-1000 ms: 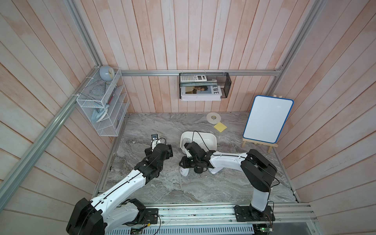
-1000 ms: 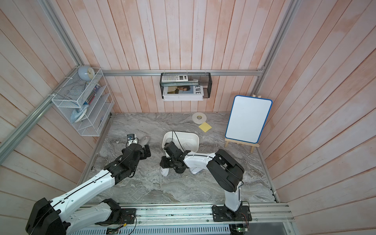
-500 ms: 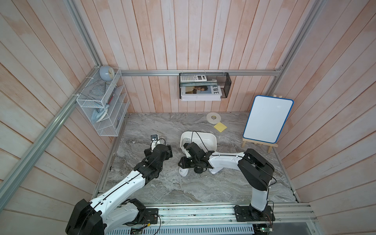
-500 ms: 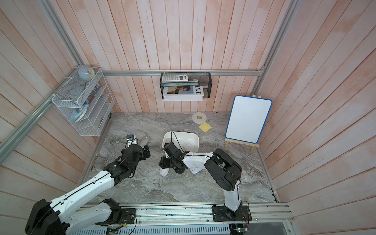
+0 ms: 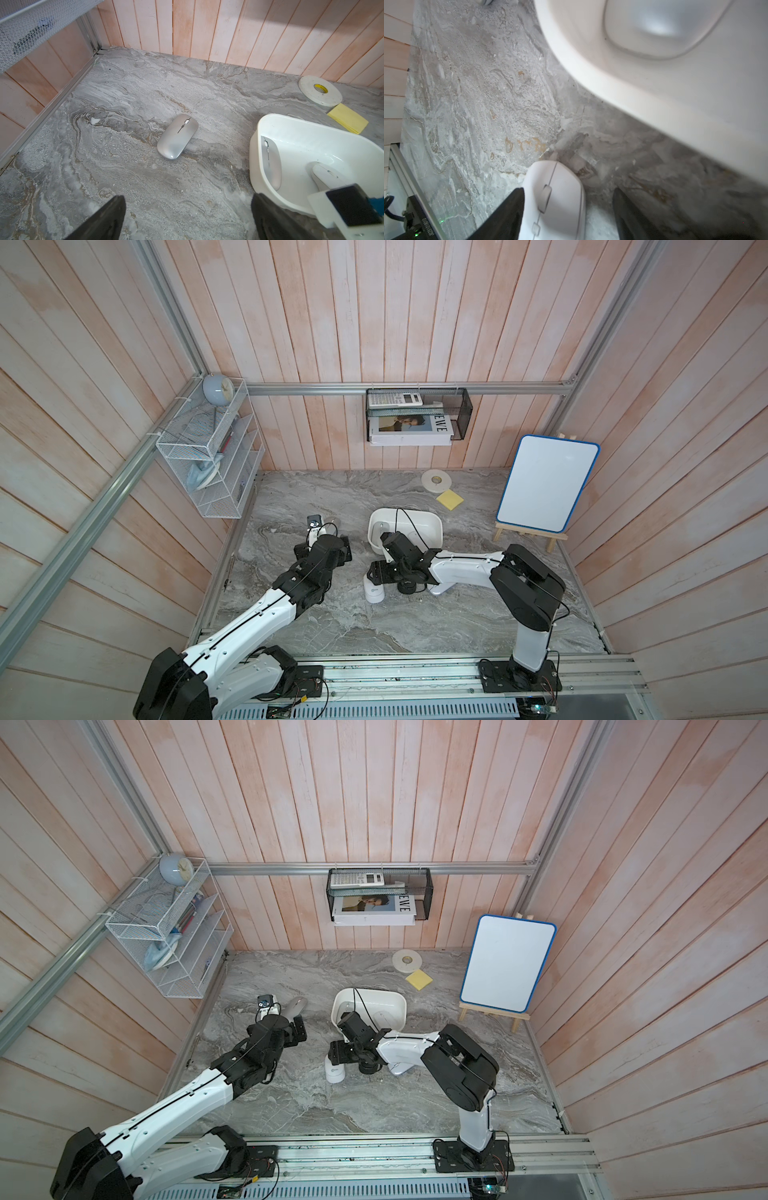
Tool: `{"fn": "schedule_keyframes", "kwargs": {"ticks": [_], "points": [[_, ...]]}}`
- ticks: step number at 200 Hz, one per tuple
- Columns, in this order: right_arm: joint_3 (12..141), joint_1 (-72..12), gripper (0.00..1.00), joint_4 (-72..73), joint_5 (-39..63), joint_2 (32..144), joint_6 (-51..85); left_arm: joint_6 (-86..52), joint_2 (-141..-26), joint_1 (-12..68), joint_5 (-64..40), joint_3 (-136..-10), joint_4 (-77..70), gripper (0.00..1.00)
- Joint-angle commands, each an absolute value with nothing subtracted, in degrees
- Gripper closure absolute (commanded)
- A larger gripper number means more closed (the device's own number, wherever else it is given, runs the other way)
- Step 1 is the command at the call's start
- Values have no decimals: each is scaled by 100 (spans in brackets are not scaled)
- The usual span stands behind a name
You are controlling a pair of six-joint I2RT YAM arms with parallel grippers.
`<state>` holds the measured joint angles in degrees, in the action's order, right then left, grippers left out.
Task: Take out the mouse from the storage box
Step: Place the mouse at the center of the board.
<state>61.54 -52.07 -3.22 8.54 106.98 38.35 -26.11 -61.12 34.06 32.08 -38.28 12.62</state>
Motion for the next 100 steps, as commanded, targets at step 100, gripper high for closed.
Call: {"fn": "schedule_keyframes", "kwargs": {"ticks": [100], "points": [[6049,-4912,19,-2807,-1479,8180,2666,-1625,-8305,3420,461,-6185,2143,0]]}}
